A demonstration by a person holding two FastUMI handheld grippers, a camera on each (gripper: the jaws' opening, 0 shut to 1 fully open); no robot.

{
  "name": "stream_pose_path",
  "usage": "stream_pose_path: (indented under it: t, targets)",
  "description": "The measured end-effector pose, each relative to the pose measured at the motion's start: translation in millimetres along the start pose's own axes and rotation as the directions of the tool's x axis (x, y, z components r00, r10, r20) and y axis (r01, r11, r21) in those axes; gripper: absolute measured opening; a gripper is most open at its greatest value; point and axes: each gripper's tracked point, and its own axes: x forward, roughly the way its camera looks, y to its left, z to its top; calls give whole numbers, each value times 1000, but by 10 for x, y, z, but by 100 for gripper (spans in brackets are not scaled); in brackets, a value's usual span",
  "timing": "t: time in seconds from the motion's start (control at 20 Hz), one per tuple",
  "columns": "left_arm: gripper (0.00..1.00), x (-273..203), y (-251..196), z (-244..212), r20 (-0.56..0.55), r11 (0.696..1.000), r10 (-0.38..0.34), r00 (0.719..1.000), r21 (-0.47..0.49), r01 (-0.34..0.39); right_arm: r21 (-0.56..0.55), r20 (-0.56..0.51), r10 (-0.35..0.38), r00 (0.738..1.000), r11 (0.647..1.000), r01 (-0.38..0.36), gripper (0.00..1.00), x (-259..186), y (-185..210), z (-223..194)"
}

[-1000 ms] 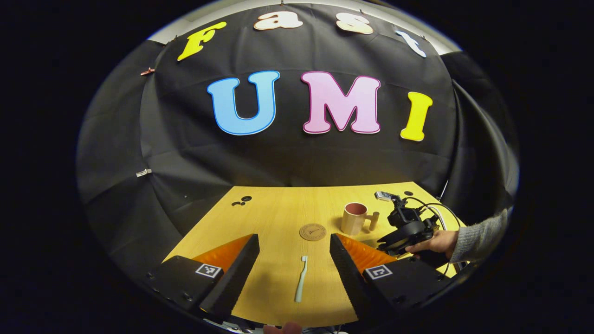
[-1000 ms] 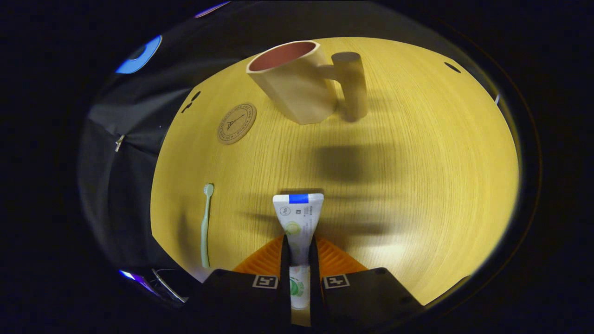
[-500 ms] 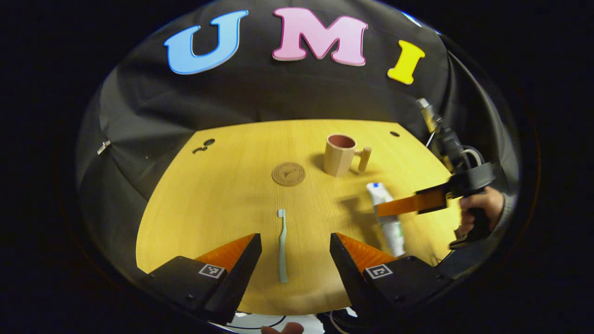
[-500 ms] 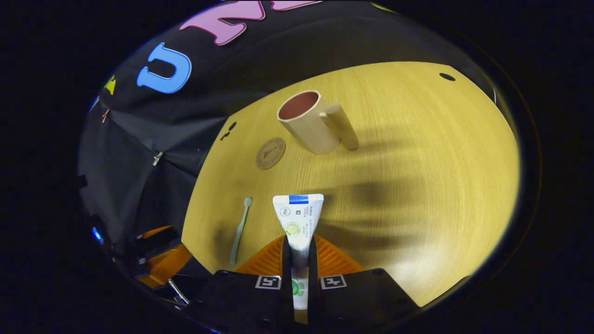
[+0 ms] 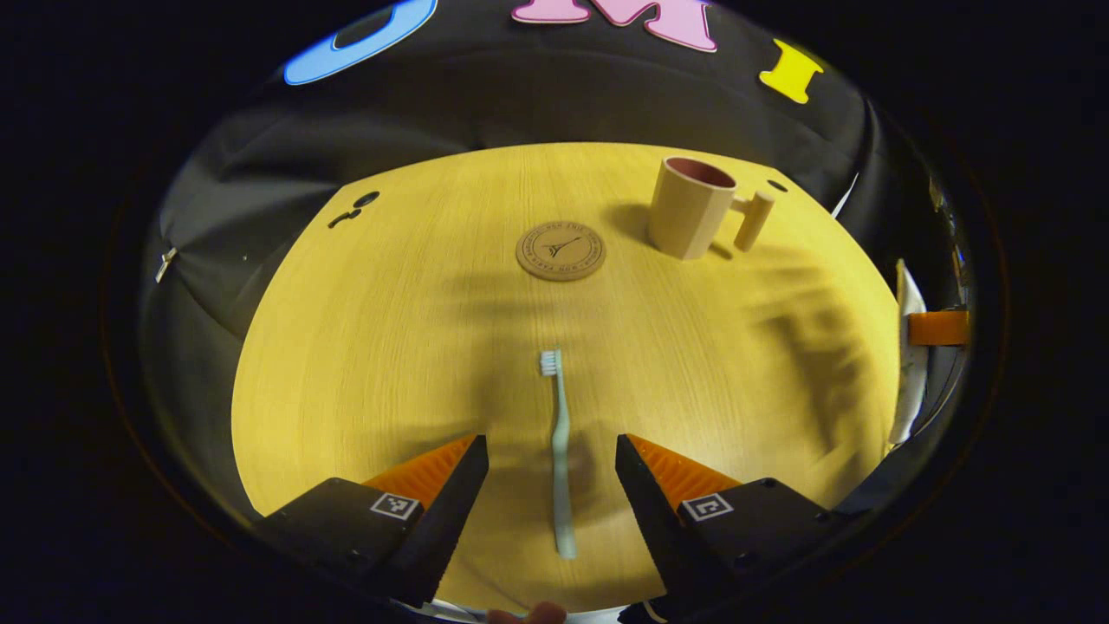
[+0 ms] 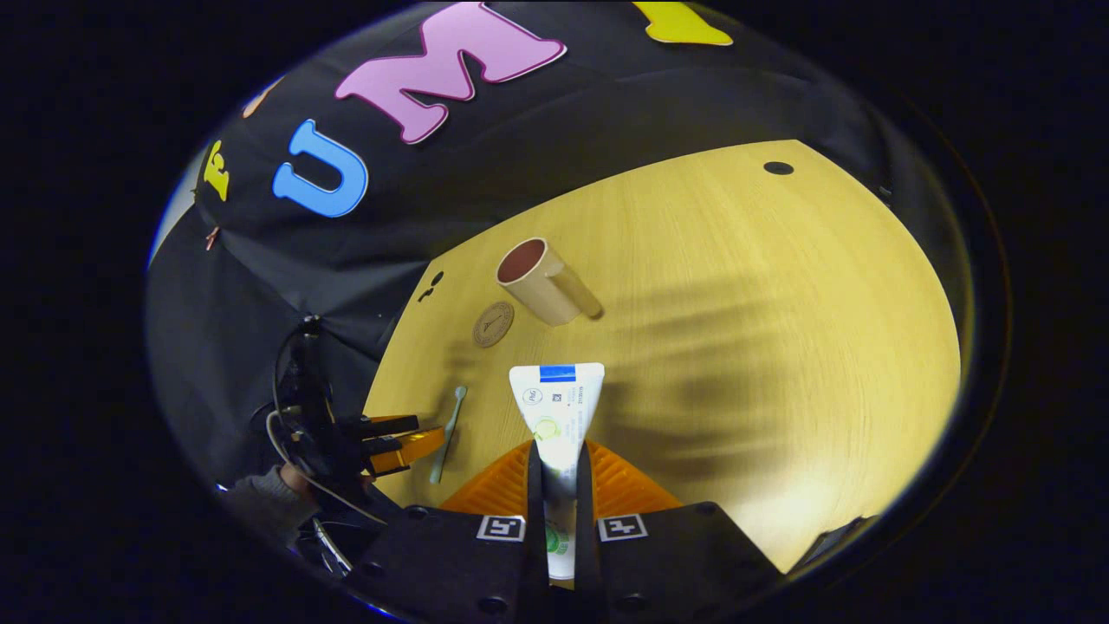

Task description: Put the toothbrush and toothpaste on the desktop into the cup, then pick up the cup and place it on the coaster on the desktop.

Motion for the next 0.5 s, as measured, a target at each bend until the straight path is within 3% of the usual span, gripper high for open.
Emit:
stream_pose_path:
  t: [0.25, 0.5]
  targets:
    - [94, 197, 35, -115, -73, 999, 12, 997, 39, -9, 42, 11, -41, 999, 998, 40, 16, -106, -279, -24]
    - [94, 219, -21, -135, -96, 1000, -23, 995, 0, 23, 55, 26, -53, 998, 997, 52, 16, -159, -377, 16]
